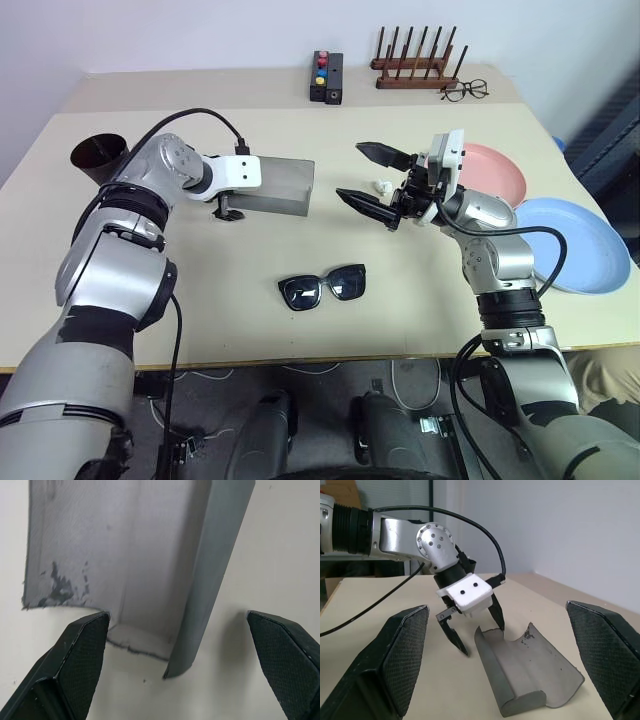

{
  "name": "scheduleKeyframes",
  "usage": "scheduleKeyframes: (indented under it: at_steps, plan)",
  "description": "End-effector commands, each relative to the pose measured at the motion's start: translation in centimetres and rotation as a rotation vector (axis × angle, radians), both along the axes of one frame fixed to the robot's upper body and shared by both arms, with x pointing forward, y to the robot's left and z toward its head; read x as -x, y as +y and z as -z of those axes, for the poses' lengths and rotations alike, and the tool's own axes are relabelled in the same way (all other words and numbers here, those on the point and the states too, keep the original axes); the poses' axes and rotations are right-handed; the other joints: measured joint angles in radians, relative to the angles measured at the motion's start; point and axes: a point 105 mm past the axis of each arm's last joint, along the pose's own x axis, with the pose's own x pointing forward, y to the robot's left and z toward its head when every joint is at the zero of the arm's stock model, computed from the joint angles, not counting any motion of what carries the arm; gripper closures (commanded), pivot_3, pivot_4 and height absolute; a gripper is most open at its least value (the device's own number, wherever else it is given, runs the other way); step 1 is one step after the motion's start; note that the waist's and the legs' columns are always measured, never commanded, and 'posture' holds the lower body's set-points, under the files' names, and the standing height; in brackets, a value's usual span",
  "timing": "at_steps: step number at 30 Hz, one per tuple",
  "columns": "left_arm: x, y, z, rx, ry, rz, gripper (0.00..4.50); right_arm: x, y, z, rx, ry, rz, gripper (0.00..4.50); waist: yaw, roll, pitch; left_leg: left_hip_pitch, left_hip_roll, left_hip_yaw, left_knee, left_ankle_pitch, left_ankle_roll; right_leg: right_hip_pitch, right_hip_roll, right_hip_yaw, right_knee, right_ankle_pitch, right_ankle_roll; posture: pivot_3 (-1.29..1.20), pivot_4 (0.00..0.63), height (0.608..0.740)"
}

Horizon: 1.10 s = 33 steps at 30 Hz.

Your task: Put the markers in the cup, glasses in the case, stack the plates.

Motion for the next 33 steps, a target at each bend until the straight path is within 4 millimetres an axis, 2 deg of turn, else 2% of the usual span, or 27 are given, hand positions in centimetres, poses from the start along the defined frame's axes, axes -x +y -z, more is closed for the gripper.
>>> scheduleKeyframes:
  at_steps: [1,2,4,5,9,15,26,33]
  plan:
    - [-0.4,-0.3,-1.8,0.006,-0.041,0.0,0.55,0.5,0.1,-1.5,-0.024,-0.056,-0.012,0.0,0.0,0.0,0.0,0.0,0.0,0.0,0.0,0.0,0.0,0.0,0.0,0.0,0.0,0.0,0.0,0.0,0.15,0.74]
    - [-0.4,-0.3,-1.7,0.003,-0.036,0.001,0.84,0.5,0.1,-1.5,-0.024,-0.057,-0.012,0.0,0.0,0.0,0.0,0.0,0.0,0.0,0.0,0.0,0.0,0.0,0.0,0.0,0.0,0.0,0.0,0.0,0.15,0.74]
    - [-0.3,-0.3,-1.6,0.003,-0.024,0.003,1.73,0.5,0.1,-1.5,-0.024,-0.058,-0.009,0.0,0.0,0.0,0.0,0.0,0.0,0.0,0.0,0.0,0.0,0.0,0.0,0.0,0.0,0.0,0.0,0.0,0.15,0.74]
    - [-0.3,-0.4,-1.5,0.004,-0.021,0.003,2.33,0.5,0.1,-1.5,-0.025,-0.058,-0.008,0.0,0.0,0.0,0.0,0.0,0.0,0.0,0.0,0.0,0.0,0.0,0.0,0.0,0.0,0.0,0.0,0.0,0.15,0.74]
    - [-0.2,-0.4,-1.5,0.004,-0.012,0.009,4.25,0.4,-0.1,-1.5,-0.024,-0.058,-0.002,0.0,-0.001,0.0,0.0,0.0,0.0,0.0,0.0,0.0,0.0,0.0,0.0,0.0,0.0,0.0,0.0,0.0,0.15,0.74]
    - [0.7,-0.6,-1.3,0.041,0.061,0.047,4.25,0.4,-0.2,-1.4,-0.023,-0.058,0.008,0.0,0.0,0.0,0.0,0.0,0.0,0.0,0.0,0.0,0.0,0.0,0.0,0.0,0.0,0.0,0.0,0.0,0.15,0.74]
    - [3.4,-4.0,-3.4,0.239,0.276,0.25,4.25,0.0,-0.2,-1.3,-0.019,-0.059,0.015,0.0,-0.001,0.0,0.0,0.0,0.0,0.0,0.0,0.0,0.0,0.0,0.0,0.0,0.0,0.0,0.0,0.0,0.15,0.74]
    - [5.1,-4.3,-2.3,0.206,0.369,0.351,4.25,-0.3,-0.7,-1.4,-0.015,-0.063,0.03,0.0,-0.003,0.0,0.0,0.0,0.001,0.0,0.001,0.0,0.0,0.0,0.0,0.0,0.0,0.0,0.0,0.0,0.15,0.74]
